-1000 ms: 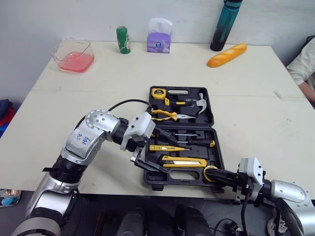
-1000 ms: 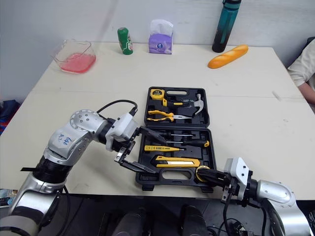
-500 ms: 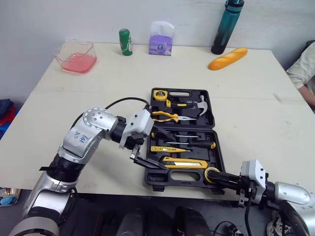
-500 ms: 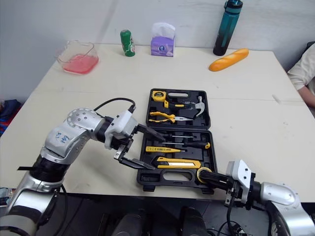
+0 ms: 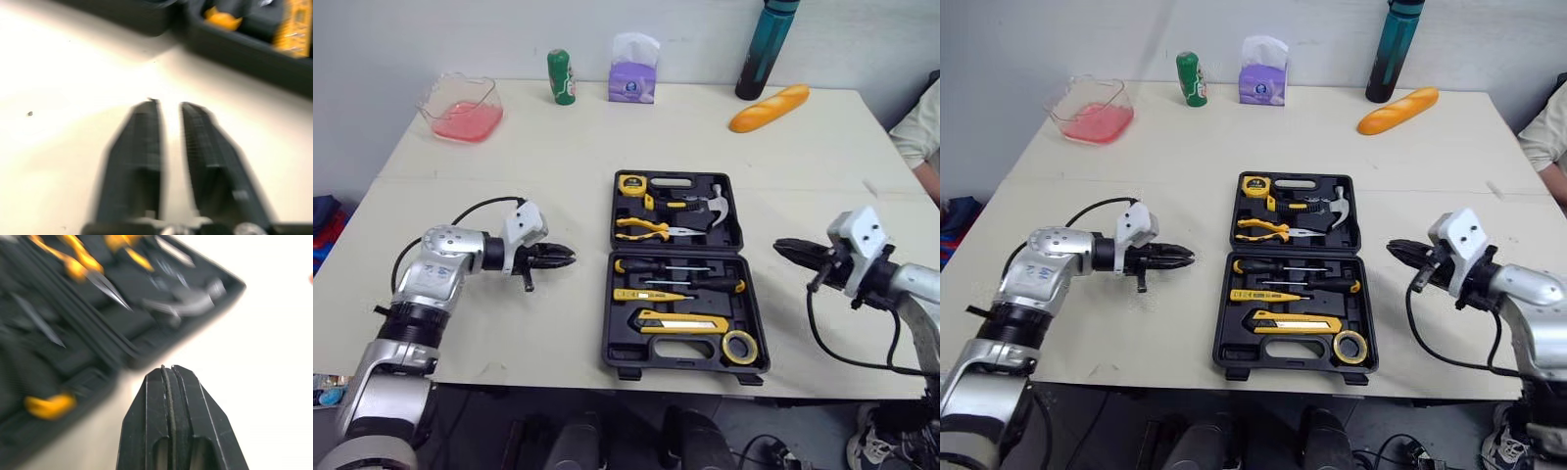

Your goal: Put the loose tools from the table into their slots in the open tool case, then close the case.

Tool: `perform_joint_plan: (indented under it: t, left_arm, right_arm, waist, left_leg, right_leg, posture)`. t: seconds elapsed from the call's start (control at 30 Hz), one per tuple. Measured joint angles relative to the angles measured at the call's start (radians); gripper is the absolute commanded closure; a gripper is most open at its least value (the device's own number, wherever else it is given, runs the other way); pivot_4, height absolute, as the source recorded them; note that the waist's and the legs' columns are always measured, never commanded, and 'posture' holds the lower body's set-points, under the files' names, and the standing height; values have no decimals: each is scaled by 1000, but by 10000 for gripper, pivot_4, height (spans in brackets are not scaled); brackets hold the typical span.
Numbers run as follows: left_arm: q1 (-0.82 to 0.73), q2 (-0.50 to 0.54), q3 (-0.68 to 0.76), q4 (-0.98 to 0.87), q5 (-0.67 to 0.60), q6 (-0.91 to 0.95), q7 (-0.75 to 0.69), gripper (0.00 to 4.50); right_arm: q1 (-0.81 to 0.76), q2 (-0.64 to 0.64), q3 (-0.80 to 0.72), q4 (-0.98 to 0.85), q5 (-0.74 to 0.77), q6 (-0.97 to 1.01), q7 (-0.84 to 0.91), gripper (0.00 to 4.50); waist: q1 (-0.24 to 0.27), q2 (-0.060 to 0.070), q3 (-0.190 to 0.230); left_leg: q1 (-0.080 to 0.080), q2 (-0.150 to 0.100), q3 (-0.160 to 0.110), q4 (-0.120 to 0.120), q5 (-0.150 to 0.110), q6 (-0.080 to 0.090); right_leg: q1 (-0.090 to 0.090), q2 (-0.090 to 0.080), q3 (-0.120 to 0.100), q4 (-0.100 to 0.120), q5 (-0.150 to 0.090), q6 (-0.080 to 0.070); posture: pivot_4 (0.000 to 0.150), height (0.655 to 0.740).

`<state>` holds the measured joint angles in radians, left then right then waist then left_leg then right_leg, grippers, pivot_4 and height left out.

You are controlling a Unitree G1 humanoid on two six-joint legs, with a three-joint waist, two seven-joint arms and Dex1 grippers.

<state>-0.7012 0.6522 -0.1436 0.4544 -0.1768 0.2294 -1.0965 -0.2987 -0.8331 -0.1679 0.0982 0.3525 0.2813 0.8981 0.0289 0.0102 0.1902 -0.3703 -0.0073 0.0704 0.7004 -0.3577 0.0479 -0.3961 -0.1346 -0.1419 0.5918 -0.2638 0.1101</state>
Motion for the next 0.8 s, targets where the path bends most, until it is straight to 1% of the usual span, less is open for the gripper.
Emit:
perform_joint_plan:
  t: [0.1,0.27,0.4,0.5,0.67,0.8]
  left_arm:
    - [-46,-85,-17,61,38,-29,42,44158]
    - [-80,-187,-39,135,80,-60,83,44158]
    - [-98,-215,-39,156,103,-72,89,44158]
    - [-116,-250,-35,189,108,-80,102,44158]
    - [-116,-265,-36,175,118,-60,96,44158]
    - [-96,-265,-34,121,126,-24,91,44158]
  right_arm:
    - [-43,15,67,105,-78,-26,-12,45000]
    - [-58,37,87,139,-127,-12,-41,45000]
    - [-71,76,111,104,-146,20,-58,45000]
    - [-84,125,148,68,-162,29,-78,45000]
    - [-70,137,142,13,-173,82,-97,45000]
    - [-32,134,125,-49,-172,119,-95,45000]
  waist:
    - [0,0,0]
    - [-8,0,0]
    - [-6,0,0]
    - [5,0,0]
    - [7,0,0]
    - [6,0,0]
  left_leg:
    - [-1,0,0,-1,0,0]
    - [0,1,1,-1,0,0]
    - [1,2,1,-1,1,-1]
    - [-1,0,0,1,1,0]
    - [-1,0,-1,0,1,0]
    - [-1,1,-1,0,1,0]
  right_leg:
    - [-1,0,-3,0,0,0]
    - [-1,1,-2,1,0,0]
    - [-1,1,-2,2,0,0]
    - [0,0,-2,1,0,0]
    - [0,0,-3,1,0,1]
    - [0,0,-3,0,0,1]
  posture:
    - [1500,7400]
    - [1500,7400]
    - [1500,7400]
    - [1500,7400]
    - [1500,7400]
    - [1500,7400]
